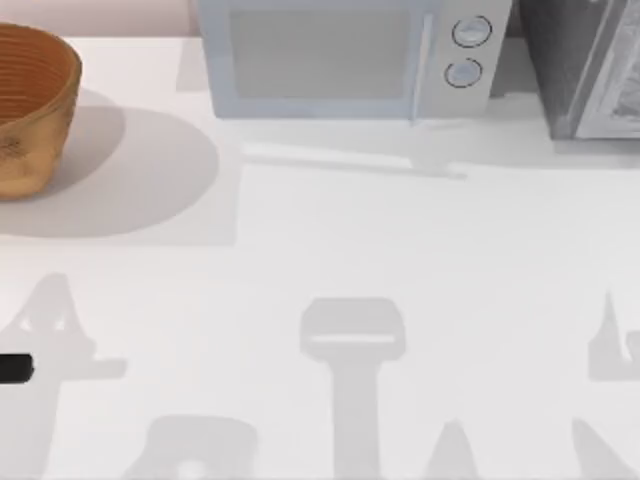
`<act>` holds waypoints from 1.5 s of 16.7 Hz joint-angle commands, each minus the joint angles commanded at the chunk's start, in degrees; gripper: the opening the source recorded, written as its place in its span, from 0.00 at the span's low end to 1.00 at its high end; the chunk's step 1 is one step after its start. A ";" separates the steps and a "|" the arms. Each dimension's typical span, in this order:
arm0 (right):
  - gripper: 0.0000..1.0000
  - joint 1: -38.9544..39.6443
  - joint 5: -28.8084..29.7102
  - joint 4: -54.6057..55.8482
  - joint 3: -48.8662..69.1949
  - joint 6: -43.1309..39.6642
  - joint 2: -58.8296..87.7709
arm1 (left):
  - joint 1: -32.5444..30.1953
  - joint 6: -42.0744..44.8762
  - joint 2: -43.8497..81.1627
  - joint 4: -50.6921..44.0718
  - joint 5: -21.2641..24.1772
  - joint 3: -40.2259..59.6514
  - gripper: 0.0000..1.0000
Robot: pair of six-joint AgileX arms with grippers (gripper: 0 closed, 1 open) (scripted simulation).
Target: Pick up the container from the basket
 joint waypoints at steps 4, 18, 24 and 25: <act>1.00 0.00 0.00 0.00 0.00 0.00 0.00 | 0.20 0.14 0.26 -0.09 -0.02 0.02 0.00; 1.00 0.00 0.00 0.00 0.00 0.00 0.00 | -3.62 -0.54 36.80 28.06 19.64 18.60 0.00; 1.00 0.00 0.00 0.00 0.00 0.00 0.00 | -5.07 -0.36 53.72 39.77 29.09 26.67 0.00; 1.00 0.00 0.00 0.00 0.00 0.00 0.00 | -5.28 -0.29 56.45 41.60 30.62 27.94 0.00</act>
